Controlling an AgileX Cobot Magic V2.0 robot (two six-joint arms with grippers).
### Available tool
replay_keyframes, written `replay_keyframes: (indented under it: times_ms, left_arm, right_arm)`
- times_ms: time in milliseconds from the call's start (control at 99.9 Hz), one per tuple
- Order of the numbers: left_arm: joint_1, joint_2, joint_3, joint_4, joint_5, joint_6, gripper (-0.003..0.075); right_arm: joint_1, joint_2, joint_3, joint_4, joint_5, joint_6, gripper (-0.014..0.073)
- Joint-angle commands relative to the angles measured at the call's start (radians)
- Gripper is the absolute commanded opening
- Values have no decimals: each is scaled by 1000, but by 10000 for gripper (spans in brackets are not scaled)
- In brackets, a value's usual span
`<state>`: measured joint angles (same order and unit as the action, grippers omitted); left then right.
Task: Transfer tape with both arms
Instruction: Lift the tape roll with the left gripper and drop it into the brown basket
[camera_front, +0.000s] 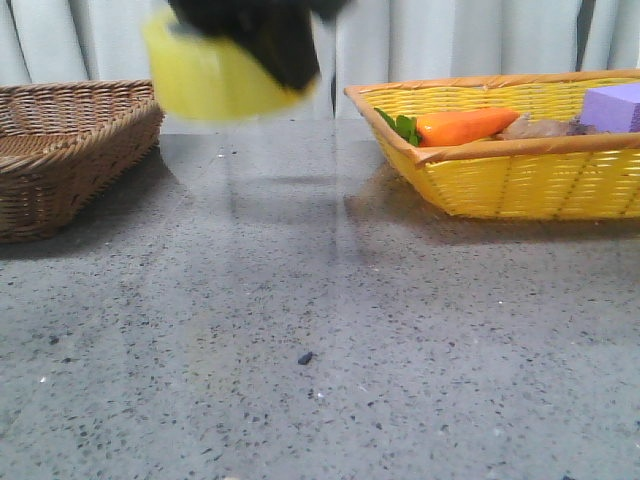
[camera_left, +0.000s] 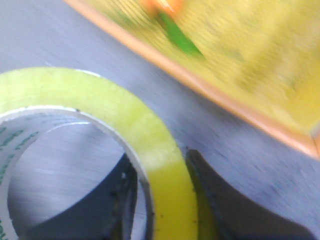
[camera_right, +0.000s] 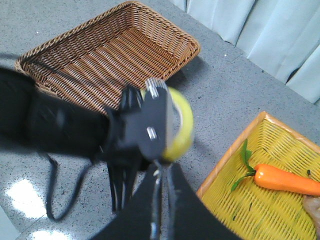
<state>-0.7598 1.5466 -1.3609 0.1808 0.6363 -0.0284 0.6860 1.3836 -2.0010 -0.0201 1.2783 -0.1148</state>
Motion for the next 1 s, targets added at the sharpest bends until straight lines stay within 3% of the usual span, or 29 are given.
replay_keyframes:
  times_ms: [0, 270, 400, 620, 991]
  left_arm:
    - [65, -121, -59, 47, -46, -3, 13]
    - [327, -170, -52, 31, 101, -3, 13]
    - [402, -152, -2, -16, 87, -3, 13]
    - [419, -75, 66, -28, 27, 28, 16]
    - [419, 26, 78, -73, 6, 34, 146]
  right_arm:
    - [1, -30, -27, -15, 13, -6, -74]
    - [1, -30, 12, -15, -5, -6, -74]
    - [1, -30, 52, -15, -22, -6, -74]
    - [1, -30, 74, -15, -37, -6, -74]
    - [1, -30, 74, -15, -28, -6, -74]
